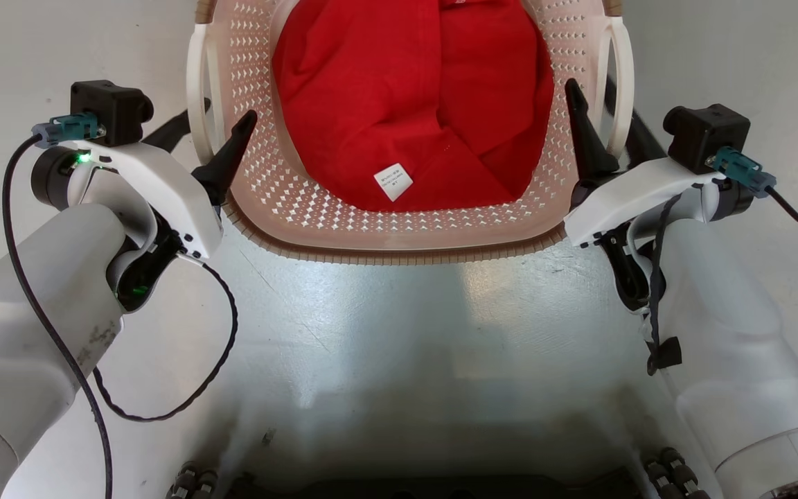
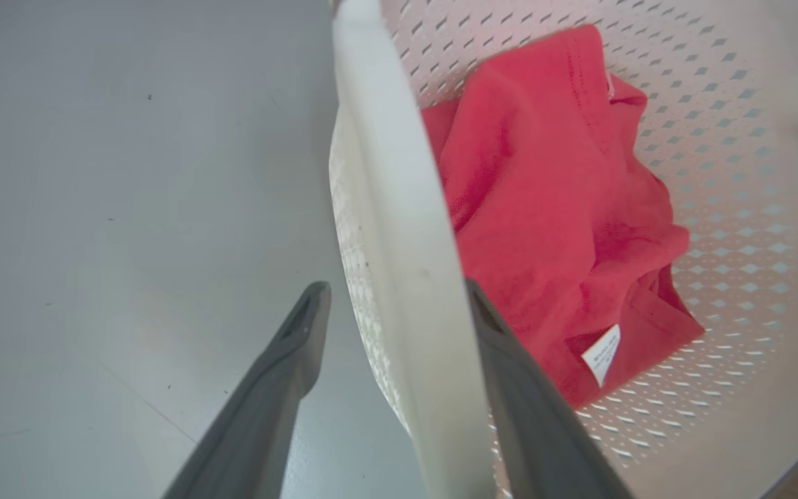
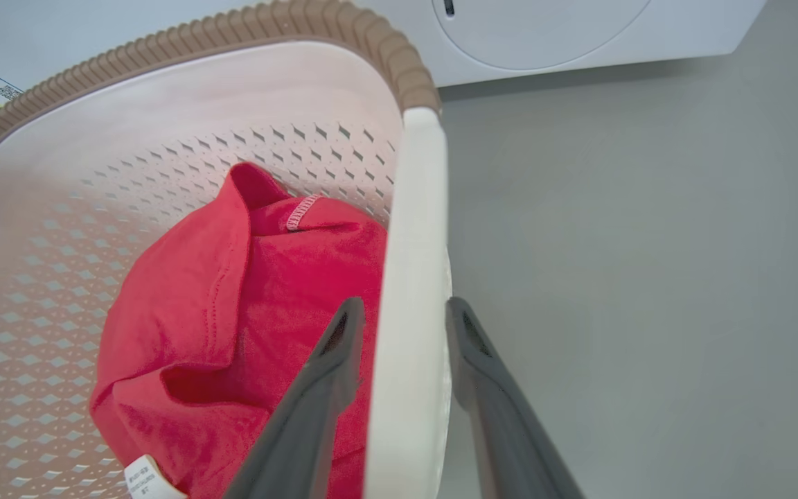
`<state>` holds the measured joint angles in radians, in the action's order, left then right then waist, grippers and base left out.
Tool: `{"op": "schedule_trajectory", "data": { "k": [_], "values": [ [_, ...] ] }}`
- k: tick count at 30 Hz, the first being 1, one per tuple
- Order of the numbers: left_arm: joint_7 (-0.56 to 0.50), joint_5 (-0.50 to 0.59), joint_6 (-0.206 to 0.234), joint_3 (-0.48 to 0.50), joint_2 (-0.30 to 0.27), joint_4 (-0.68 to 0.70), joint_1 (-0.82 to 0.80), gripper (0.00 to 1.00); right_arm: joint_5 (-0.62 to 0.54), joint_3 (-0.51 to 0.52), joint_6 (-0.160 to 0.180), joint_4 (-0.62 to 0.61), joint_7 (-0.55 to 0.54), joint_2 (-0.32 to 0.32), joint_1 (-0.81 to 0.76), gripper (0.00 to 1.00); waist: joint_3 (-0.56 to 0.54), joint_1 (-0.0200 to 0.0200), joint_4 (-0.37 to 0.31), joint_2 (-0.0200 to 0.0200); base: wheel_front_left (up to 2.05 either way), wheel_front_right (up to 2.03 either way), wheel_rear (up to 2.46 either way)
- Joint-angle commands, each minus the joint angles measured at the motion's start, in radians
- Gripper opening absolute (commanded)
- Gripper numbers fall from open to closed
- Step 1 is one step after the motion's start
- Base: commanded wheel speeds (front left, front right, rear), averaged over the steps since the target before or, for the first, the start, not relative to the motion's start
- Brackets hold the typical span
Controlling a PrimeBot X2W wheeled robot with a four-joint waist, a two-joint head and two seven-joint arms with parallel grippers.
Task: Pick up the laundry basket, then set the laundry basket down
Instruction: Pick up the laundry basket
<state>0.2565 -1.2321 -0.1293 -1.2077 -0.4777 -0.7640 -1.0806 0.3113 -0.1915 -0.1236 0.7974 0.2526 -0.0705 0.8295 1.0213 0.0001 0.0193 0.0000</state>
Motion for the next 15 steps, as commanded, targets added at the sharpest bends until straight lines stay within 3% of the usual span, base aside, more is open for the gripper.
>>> {"op": "schedule_trajectory", "data": {
  "k": [1,3,15],
  "values": [
    [0.005,-0.013,-0.001,0.009,-0.044,0.004,-0.015,0.00,0.016,-0.024,-0.007,0.002,0.009,0.020,-0.025,0.18,-0.001,-0.0001,-0.002,0.0000,0.00,0.00,0.00],
    [0.005,-0.022,-0.001,0.002,-0.045,0.005,-0.018,0.00,0.022,-0.029,-0.007,0.006,0.009,0.020,-0.023,0.00,-0.002,-0.0001,-0.003,0.0000,0.00,0.00,0.00],
    [0.005,-0.041,-0.001,-0.018,-0.049,0.006,-0.013,0.00,0.049,-0.050,-0.007,0.020,0.009,0.020,-0.022,0.00,-0.035,-0.0001,-0.008,0.0000,0.00,0.00,0.00]
  ]
}}
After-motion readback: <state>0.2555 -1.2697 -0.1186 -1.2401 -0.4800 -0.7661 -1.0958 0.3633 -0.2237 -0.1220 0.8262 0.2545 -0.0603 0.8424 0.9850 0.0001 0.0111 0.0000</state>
